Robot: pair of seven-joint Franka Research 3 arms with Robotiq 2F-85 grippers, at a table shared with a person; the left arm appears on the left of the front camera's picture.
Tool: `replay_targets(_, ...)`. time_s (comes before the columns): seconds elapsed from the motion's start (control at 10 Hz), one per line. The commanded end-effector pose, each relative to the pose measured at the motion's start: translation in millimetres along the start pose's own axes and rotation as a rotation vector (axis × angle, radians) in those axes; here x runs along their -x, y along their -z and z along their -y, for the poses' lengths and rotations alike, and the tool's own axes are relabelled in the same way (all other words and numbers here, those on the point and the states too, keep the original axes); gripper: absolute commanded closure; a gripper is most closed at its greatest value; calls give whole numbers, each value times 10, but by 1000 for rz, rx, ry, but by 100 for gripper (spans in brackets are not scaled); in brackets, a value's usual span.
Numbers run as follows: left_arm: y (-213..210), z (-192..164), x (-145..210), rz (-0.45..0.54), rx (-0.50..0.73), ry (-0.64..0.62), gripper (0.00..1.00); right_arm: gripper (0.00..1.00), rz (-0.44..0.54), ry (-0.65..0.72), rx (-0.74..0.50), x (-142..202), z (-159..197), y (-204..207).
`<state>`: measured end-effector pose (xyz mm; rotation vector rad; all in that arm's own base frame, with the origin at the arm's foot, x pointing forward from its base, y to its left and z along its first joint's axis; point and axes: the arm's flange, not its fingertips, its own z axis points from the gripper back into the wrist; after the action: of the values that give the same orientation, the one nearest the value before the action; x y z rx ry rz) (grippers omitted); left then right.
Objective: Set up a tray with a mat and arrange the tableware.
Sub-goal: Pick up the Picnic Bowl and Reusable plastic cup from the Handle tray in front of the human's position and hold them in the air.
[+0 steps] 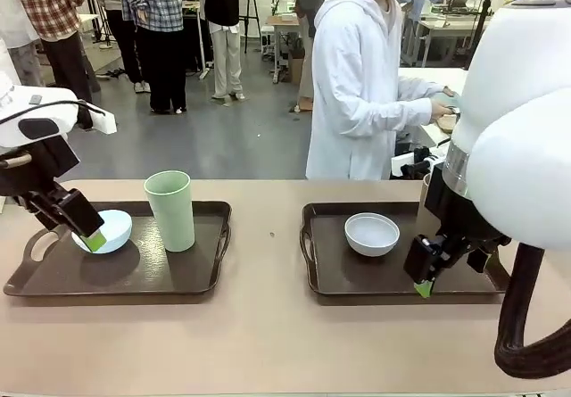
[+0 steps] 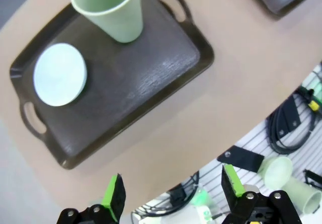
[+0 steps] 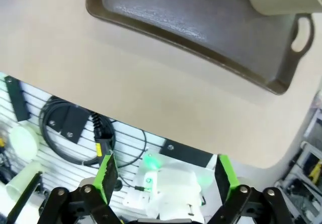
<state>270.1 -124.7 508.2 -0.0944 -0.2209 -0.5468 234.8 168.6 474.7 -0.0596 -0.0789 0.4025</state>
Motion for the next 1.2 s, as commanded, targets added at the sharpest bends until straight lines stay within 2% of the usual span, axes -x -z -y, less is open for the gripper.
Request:
replay_targets(0.0, -237, -275, -10, 58, 281, 51, 0, 0, 36, 8, -218, 15, 442, -167)
replay_targets(0.1, -406, -600, 104, 118, 479, 30, 0, 0, 68, 65, -376, 203, 821, -246)
replay_targets(0.2, -365, -839, 220, 154, 634, 11, 0, 0, 49, 126, -447, 408, 1188, -207)
replay_targets(0.3, -313, -1058, 329, 164, 736, -12, 0, 0, 58, 168, -556, 595, 1499, -149)
replay_targets(0.5, -251, -1535, 545, 260, 893, -124, 0, 0, 128, 240, -741, 904, 1962, -20)
replay_targets(0.7, -188, -1914, 843, 296, 949, -236, 0, 0, 251, 320, -864, 1242, 2317, 51)
replay_targets(1.1, -164, -2372, 1368, 343, 930, -409, 0, 0, 360, 481, -979, 1728, 2744, 269)
